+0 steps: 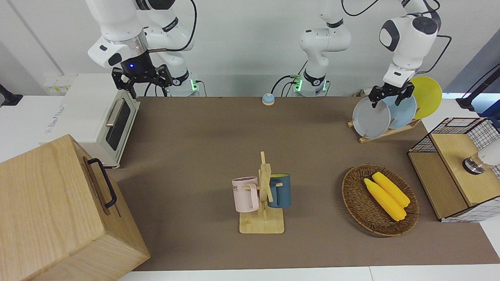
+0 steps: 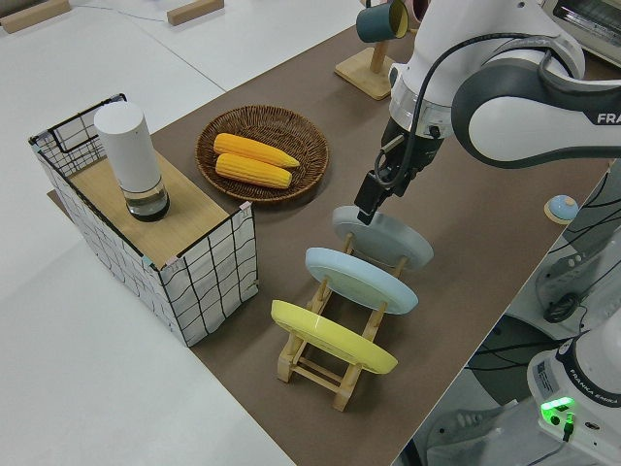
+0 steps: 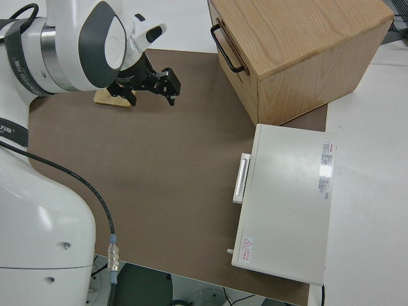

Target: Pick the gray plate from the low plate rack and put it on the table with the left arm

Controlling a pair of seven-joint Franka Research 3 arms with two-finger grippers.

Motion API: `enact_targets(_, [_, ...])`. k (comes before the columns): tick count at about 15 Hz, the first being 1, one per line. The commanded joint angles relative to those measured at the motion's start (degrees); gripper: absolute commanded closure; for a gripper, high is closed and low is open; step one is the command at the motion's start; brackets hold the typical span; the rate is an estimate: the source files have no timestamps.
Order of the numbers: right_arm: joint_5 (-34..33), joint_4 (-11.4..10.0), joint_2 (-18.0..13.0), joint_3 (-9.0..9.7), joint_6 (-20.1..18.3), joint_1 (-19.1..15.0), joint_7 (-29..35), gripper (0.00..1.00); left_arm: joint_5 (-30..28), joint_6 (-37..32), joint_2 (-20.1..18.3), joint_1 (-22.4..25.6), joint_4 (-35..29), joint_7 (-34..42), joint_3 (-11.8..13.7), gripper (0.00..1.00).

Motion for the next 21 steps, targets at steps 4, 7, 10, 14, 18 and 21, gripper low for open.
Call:
enact_targets(4, [-0.1, 0.5, -0.2, 1.01, -0.8, -1.1, 0.7, 0.017, 1.0, 7.4, -2.1, 2.1, -6.9, 0.4, 0.2, 0.0])
enact_targets(7, [-0.1, 0.5, -0.2, 1.01, -0.7, -1.2, 0.7, 0.017, 1.0, 8.2, -2.1, 2.2, -7.5, 0.4, 0.2, 0.01])
enact_targets(10, [-0.1, 0.5, -0.2, 1.01, -0.8, -1.2, 0.7, 0.017, 1.1, 8.1, -2.1, 2.2, -7.7, 0.3, 0.2, 0.31])
enact_targets(14, [-0.1, 0.5, -0.1, 1.01, -0.8, -1.1, 0.7, 0.017, 1.0, 8.0, -2.1, 2.2, -7.7, 0.3, 0.2, 0.8])
enact_targets(18, [-0.1, 0.5, -0.2, 1.01, -0.8, -1.1, 0.7, 0.017, 1.0, 8.0, -2.1, 2.3, -7.7, 0.3, 0.2, 1.0])
enact_targets(21, [-0.1, 0.5, -0.1, 1.01, -0.8, -1.1, 0.7, 0.017, 0.9, 7.8, -2.1, 2.3, -7.7, 0.3, 0.2, 1.0])
